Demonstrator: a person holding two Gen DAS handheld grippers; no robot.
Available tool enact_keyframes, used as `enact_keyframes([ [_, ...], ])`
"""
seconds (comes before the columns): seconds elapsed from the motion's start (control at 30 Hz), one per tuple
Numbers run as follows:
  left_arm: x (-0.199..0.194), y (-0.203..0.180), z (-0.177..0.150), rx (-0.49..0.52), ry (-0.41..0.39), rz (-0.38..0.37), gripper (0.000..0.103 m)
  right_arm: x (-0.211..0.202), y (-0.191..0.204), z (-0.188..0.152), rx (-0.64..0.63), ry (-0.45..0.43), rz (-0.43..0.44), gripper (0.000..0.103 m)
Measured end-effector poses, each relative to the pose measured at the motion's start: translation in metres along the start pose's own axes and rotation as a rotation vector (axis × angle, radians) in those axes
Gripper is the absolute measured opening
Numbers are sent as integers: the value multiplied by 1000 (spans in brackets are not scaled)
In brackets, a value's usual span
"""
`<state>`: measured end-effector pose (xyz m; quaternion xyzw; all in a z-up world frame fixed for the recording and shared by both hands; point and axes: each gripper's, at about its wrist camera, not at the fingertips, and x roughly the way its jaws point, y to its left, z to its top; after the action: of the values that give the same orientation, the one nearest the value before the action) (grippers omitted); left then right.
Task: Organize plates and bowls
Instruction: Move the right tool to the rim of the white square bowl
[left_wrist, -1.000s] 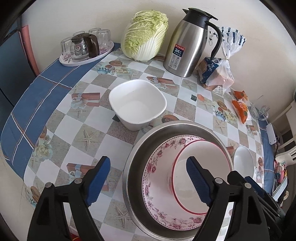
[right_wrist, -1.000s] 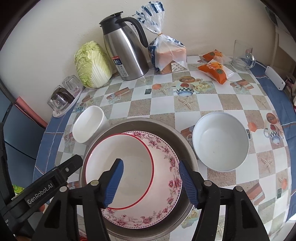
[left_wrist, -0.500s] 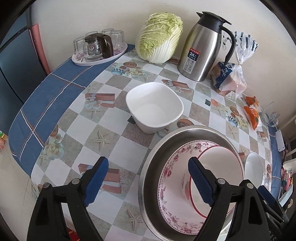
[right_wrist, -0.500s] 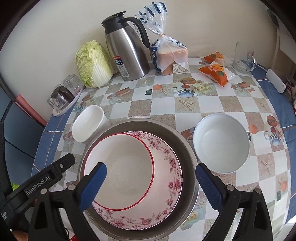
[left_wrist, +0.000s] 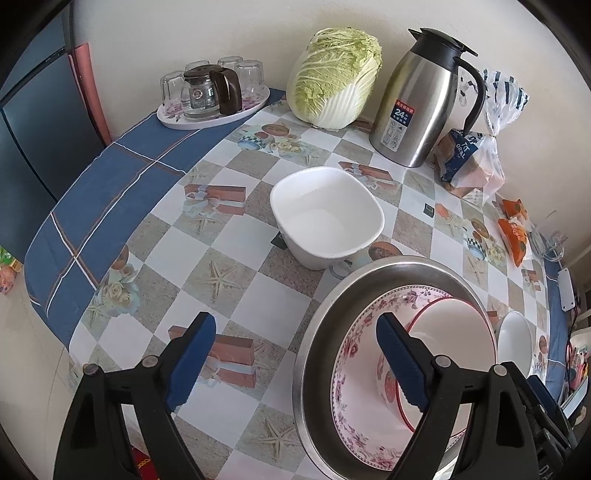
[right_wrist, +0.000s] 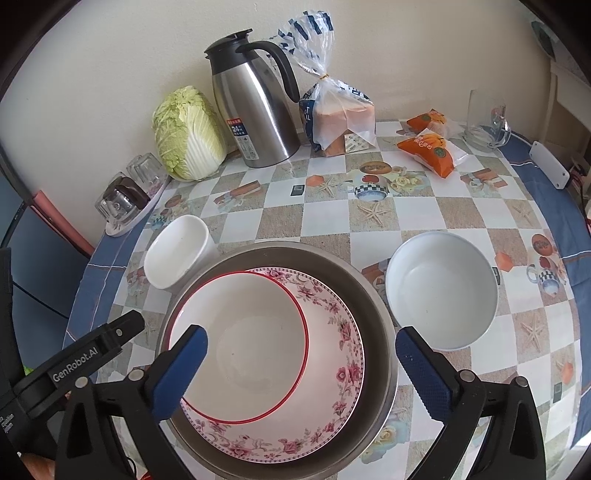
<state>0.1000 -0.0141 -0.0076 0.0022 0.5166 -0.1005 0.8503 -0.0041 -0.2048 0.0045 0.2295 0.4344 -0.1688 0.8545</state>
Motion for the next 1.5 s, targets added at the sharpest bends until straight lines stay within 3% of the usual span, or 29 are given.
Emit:
enact_keyframes([
  [0.3, -4, 6, 3, 5, -54, 7, 89, -4, 6, -1, -14, -58, 0, 103],
  [0.97, -10, 30, 29, -11, -227, -11, 90, 4, 36, 0, -90, -44, -55, 103],
  [1.23, 1, 47, 44, -52, -208, -28, 90, 6, 55, 12, -98, -47, -27, 103],
  [1.5, 21, 64, 57, -109, -132, -136, 90, 10, 88, 46, -94, -17, 25, 103],
])
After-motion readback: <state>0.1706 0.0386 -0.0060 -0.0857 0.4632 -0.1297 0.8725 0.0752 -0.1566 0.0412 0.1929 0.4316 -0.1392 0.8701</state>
